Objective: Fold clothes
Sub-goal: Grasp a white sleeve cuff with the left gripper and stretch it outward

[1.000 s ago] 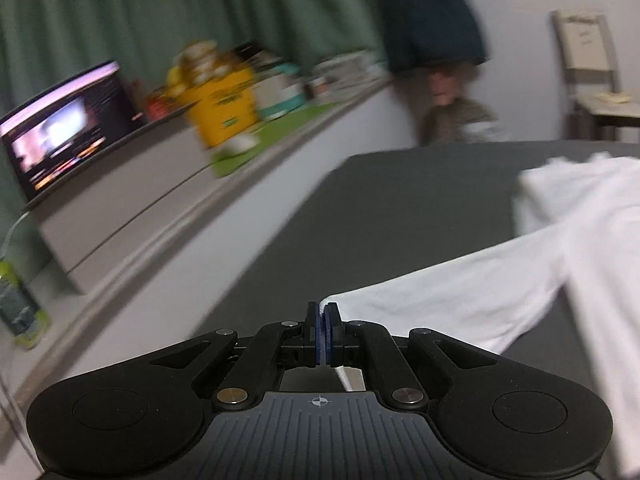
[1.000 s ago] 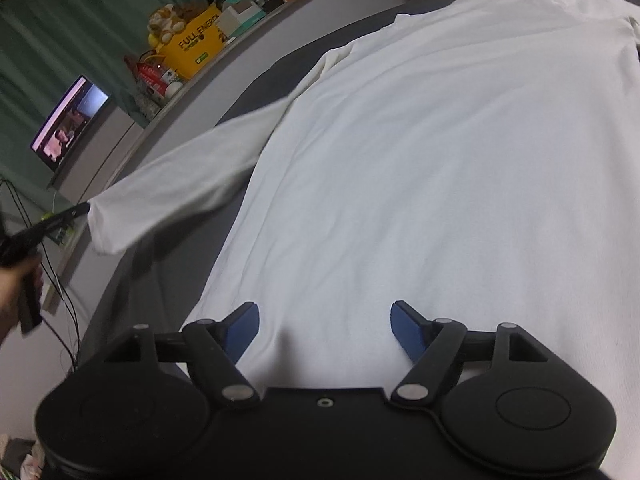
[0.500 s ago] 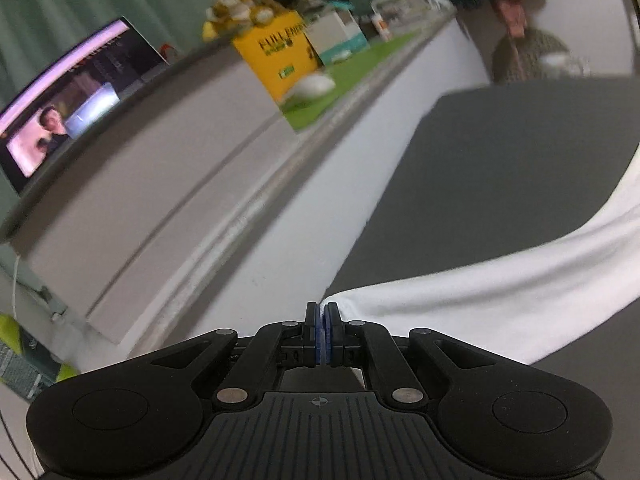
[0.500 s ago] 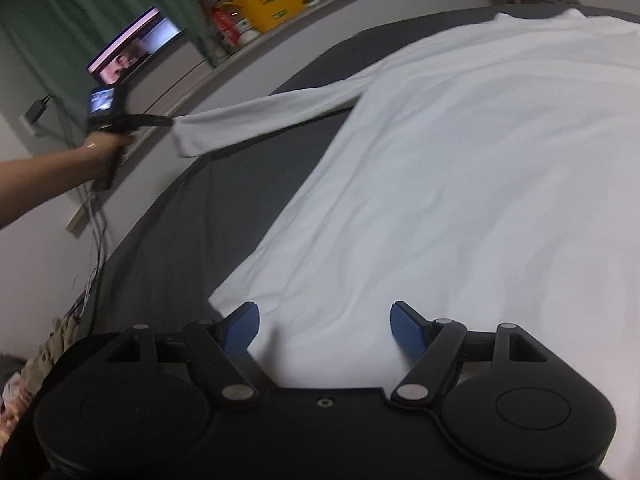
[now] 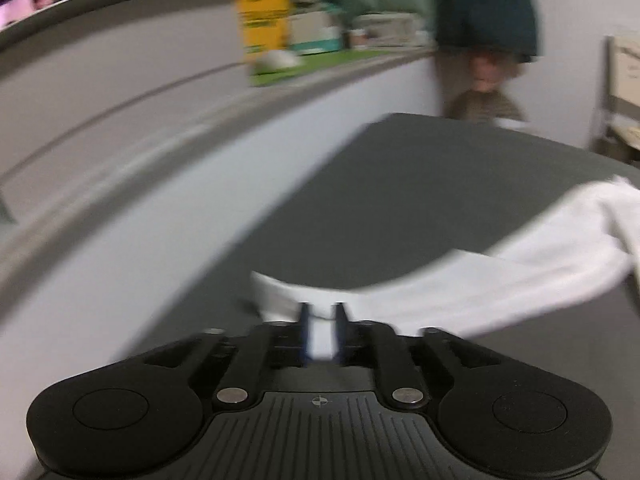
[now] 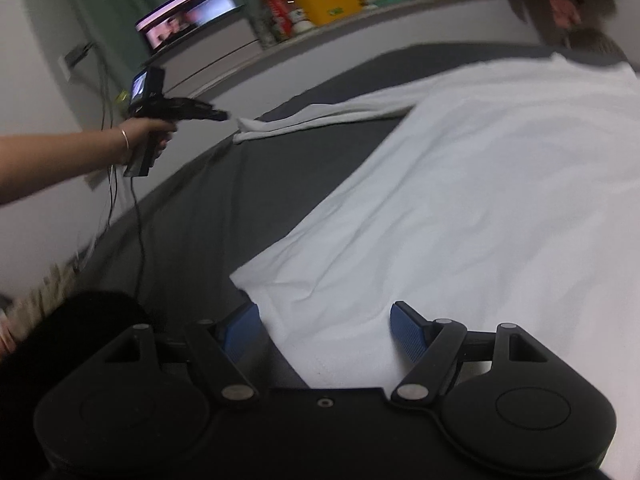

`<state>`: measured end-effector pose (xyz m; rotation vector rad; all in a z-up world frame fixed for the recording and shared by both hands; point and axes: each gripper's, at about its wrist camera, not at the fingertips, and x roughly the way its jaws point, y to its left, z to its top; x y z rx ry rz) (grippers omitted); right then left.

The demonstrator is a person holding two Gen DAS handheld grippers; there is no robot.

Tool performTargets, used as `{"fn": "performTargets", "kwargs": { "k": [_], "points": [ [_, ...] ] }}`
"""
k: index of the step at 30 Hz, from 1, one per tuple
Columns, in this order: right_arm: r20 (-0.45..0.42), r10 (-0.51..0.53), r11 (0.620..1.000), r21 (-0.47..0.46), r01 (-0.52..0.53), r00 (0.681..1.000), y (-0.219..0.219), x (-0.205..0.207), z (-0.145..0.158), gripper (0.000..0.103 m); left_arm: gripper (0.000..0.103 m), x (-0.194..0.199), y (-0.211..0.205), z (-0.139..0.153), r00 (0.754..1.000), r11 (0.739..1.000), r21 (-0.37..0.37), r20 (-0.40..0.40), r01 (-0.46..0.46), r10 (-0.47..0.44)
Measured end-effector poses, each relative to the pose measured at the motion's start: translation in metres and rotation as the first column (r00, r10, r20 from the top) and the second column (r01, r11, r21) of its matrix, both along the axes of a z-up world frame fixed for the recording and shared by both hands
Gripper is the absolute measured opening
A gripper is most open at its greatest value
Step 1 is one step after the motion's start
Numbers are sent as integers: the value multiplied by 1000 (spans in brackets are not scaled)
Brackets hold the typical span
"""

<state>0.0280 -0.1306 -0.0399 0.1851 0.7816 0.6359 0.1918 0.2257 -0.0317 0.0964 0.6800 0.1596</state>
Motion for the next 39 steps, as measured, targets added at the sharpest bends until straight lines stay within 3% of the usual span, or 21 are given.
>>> {"fn": "performTargets", "kwargs": {
  "k": [1,2,6,9,12,15,16,19,22,24,26,27,31,34,36,39],
  "points": [
    [14,9,1000,-16,-9,1000,2,-3,0,72,83,-3,-9,-4,1000,1000,-2,-5,14,-14],
    [18,16,1000,-23,-16,1000,3,-5,0,72,103,-5,-16,-5,1000,1000,6,1,19,-19],
    [-14,17,1000,-19,-17,1000,4,-12,-4,72,103,-4,-21,-10,1000,1000,12,27,9,-9],
    [-6,28,999,-30,-28,1000,11,-14,-3,72,103,3,0,-16,994,995,-28,62,-91,93],
    [18,49,997,-60,-48,999,16,-14,-3,72,103,9,22,-28,979,977,52,18,-205,204],
    [24,64,995,-76,-62,998,19,-13,-4,72,103,24,33,-37,982,966,188,-34,-176,186],
    [11,61,996,-67,-60,998,18,-10,-6,72,102,27,38,-38,983,970,176,-35,-169,178],
    [-9,56,998,-31,-56,998,16,-6,-10,73,88,32,50,-43,985,987,57,-76,-153,157],
    [-10,62,998,-21,-62,998,14,-2,-11,73,54,36,53,-53,988,993,-37,-115,-111,106],
    [-13,62,998,-12,-62,998,14,-2,-11,73,41,38,55,-57,988,989,-92,-111,-117,107],
    [-11,65,998,-13,-65,998,15,-1,-12,73,15,41,57,-58,988,981,-147,-102,-129,114],
    [-10,67,998,-15,-67,998,15,0,-12,73,9,43,58,-58,988,975,-175,-98,-134,118],
    [-10,62,998,-21,-62,998,14,1,-11,73,6,43,64,-48,985,956,-241,-71,-170,158],
    [-16,48,999,-18,-49,999,13,1,-11,73,6,29,76,-18,980,931,-311,-6,-193,201],
    [-17,43,999,-15,-43,999,13,2,-11,73,6,22,78,2,984,943,-285,-3,-170,177],
    [-17,39,999,-16,-39,999,14,1,-12,73,6,16,77,11,988,968,-204,-92,-144,128]
  ]
}}
